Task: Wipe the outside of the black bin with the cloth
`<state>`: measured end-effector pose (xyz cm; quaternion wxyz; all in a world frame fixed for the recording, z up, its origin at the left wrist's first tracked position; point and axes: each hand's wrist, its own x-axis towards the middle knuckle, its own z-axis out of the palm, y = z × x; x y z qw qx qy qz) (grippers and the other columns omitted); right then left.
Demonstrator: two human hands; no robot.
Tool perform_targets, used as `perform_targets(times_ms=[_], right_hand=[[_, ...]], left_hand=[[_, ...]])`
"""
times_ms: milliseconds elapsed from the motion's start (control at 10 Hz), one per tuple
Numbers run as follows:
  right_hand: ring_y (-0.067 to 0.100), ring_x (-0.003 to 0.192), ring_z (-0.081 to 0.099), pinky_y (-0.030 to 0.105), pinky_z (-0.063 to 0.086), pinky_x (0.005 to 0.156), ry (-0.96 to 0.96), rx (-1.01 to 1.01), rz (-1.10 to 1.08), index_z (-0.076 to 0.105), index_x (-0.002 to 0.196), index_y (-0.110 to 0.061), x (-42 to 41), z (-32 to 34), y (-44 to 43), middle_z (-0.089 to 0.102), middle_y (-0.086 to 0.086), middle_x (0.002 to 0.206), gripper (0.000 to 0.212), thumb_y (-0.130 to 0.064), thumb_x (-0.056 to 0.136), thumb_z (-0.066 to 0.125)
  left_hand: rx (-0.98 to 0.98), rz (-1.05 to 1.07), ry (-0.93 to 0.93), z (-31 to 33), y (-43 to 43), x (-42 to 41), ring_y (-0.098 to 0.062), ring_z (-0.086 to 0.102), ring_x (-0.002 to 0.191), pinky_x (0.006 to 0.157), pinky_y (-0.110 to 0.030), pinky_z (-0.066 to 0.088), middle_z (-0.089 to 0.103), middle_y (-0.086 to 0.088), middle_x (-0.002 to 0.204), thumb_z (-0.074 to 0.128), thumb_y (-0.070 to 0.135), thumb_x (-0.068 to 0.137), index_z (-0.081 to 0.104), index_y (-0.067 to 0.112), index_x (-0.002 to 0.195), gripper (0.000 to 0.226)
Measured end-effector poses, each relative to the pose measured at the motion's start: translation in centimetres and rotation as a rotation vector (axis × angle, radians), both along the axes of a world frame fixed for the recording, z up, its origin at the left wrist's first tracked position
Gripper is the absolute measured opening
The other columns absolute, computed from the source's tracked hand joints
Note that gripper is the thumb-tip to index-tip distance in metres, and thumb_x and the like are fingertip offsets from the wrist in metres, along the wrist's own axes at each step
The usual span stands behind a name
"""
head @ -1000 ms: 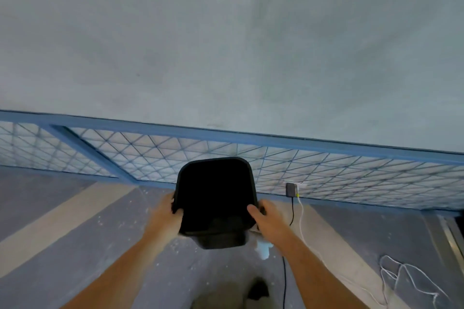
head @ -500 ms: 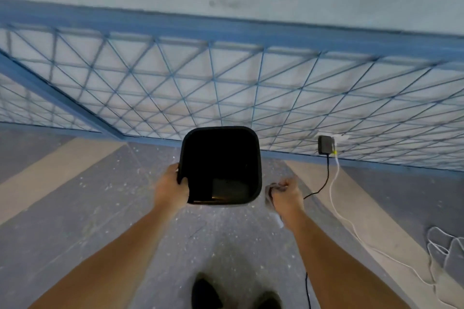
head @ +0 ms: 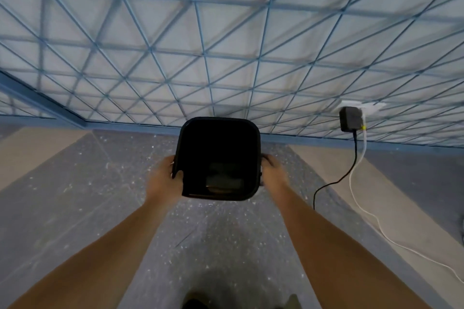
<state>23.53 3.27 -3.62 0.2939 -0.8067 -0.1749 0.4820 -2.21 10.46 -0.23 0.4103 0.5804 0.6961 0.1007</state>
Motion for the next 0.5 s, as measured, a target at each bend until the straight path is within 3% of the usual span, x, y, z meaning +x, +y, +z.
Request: perform_targets(times_ms=[100,200,300,400,500], right_hand=[[0.030,0.110,0.067,0.055,0.054,0.101,0.089,0.050,-0.076,0.068,0.107,-0.056,-0.2,-2.2,0.1,0.070,0.004,0.123,0.029,-0.043,0.094,0.045],[0.031,0.129,0.056,0.053,0.043,0.114,0.187,0.014,0.058,0.046,0.151,-0.037,-0.5,-2.6,-0.1,0.054,0.003,0.147,0.046,-0.031,0.105,0.044],[0.034,0.139,0.044,0.054,0.037,0.117,0.218,-0.040,0.259,0.025,0.158,-0.046,-0.7,-2.6,-0.1,0.033,0.003,0.162,0.064,-0.028,0.101,0.048],[0.035,0.145,0.036,0.049,0.038,0.117,0.255,-0.058,0.326,0.011,0.162,-0.042,-1.3,-1.3,0.1,0.021,-0.004,0.159,0.071,-0.022,0.106,0.048],[0.037,0.144,0.039,0.056,0.042,0.114,0.193,-0.035,0.299,0.011,0.159,-0.047,-1.1,-2.8,0.7,0.020,0.001,0.167,0.078,-0.036,0.096,0.055]], left_hand=[[-0.054,-0.029,-0.021,-1.0,-0.1,0.4,-0.023,0.061,0.106,0.080,-0.032,0.044,0.062,0.004,0.115,0.050,0.009,0.103,0.055,0.024,0.144,0.044],[-0.107,-0.047,-0.038,-2.1,0.0,-0.2,-0.028,0.060,0.121,0.092,-0.039,0.050,0.063,0.000,0.134,0.047,0.008,0.103,0.047,0.031,0.152,0.054],[-0.231,-0.038,-0.077,-2.3,0.2,-1.1,-0.031,0.058,0.123,0.098,-0.050,0.054,0.058,0.001,0.142,0.049,0.011,0.103,0.038,0.041,0.153,0.059],[-0.331,-0.026,-0.103,-2.1,-0.2,-0.6,-0.031,0.057,0.121,0.093,-0.053,0.056,0.054,0.000,0.139,0.058,0.019,0.102,0.033,0.034,0.152,0.057],[-0.243,-0.022,0.038,-1.1,0.0,0.1,-0.036,0.037,0.147,0.117,-0.054,0.038,0.028,-0.011,0.166,0.065,0.027,0.099,0.013,0.023,0.164,0.084]])
